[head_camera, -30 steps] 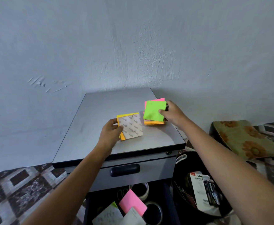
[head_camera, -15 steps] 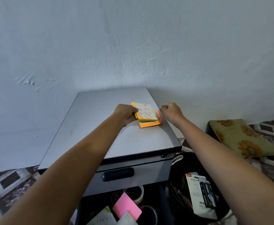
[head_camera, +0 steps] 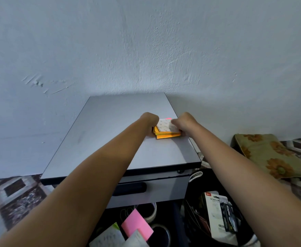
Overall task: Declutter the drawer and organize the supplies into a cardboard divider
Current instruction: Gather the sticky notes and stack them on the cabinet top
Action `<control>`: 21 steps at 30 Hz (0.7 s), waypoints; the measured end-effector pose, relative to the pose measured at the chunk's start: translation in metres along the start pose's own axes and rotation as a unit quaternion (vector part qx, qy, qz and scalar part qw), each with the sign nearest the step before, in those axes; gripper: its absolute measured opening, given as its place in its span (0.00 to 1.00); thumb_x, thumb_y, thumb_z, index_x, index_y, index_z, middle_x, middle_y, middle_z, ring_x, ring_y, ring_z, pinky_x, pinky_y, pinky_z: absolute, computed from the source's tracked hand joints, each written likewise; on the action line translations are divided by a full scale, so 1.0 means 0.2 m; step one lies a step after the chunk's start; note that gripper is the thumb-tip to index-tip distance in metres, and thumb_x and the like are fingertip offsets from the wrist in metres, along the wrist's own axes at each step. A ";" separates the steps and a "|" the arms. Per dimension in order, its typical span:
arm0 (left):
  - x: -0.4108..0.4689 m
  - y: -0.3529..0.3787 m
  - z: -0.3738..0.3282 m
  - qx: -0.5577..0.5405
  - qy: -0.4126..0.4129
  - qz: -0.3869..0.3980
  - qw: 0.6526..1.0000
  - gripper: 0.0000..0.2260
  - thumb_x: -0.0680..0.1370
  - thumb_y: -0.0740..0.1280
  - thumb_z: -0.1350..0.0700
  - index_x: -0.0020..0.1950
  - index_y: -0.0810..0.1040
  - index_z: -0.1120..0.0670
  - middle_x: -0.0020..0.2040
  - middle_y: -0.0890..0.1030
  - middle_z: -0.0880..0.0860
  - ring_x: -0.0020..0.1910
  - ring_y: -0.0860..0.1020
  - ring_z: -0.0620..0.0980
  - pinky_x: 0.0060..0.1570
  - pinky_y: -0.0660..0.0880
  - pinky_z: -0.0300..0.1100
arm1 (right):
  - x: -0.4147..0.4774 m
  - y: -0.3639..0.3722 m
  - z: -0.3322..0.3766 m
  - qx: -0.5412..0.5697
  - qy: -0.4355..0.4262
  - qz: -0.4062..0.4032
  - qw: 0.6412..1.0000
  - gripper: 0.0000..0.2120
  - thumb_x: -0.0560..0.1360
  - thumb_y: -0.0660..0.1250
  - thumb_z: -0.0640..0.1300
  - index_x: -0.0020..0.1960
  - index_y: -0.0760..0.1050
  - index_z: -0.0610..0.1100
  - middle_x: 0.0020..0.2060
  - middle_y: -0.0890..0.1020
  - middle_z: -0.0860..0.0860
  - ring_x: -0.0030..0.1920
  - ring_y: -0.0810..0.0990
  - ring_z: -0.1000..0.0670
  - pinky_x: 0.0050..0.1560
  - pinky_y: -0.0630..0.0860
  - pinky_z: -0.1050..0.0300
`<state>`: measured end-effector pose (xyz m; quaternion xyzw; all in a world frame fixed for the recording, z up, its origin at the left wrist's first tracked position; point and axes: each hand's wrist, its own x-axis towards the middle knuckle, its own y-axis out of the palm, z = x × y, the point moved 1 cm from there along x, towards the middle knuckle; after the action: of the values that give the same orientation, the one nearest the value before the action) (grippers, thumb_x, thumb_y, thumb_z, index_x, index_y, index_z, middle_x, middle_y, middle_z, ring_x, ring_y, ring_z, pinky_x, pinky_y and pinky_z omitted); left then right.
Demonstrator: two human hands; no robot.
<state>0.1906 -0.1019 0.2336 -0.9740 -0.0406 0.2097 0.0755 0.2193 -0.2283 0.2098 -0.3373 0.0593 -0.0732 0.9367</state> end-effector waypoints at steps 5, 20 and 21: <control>-0.04 0.02 0.02 0.016 -0.003 -0.021 1.000 0.12 0.80 0.54 0.66 0.36 0.64 0.60 0.33 0.70 0.57 0.27 0.71 0.52 0.38 0.75 0.40 | 0.04 0.00 -0.01 0.137 0.070 0.052 0.987 0.06 0.74 0.66 0.34 0.41 0.71 0.40 0.46 0.76 0.45 0.48 0.77 0.48 0.40 0.73 0.60; 0.02 -0.04 0.16 0.006 0.279 0.026 0.960 0.14 0.76 0.64 0.59 0.61 0.74 0.56 0.58 0.78 0.54 0.57 0.77 0.53 0.56 0.76 0.47 | -0.14 0.06 -0.06 0.249 -0.123 0.042 0.960 0.20 0.77 0.59 0.33 0.65 0.55 0.41 0.53 0.73 0.48 0.50 0.75 0.52 0.45 0.74 0.62; 0.03 -0.03 0.20 0.028 0.279 0.050 0.958 0.12 0.77 0.62 0.61 0.61 0.73 0.55 0.57 0.78 0.53 0.57 0.77 0.53 0.56 0.76 0.47 | -0.15 0.07 -0.07 0.202 -0.132 0.059 0.969 0.22 0.77 0.58 0.32 0.67 0.52 0.39 0.54 0.72 0.47 0.53 0.73 0.51 0.45 0.73 0.65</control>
<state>0.1787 -0.0894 0.1973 -0.9921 0.0366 -0.0662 0.1001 0.1885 -0.2214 0.1913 -0.1434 -0.0607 0.0172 0.9877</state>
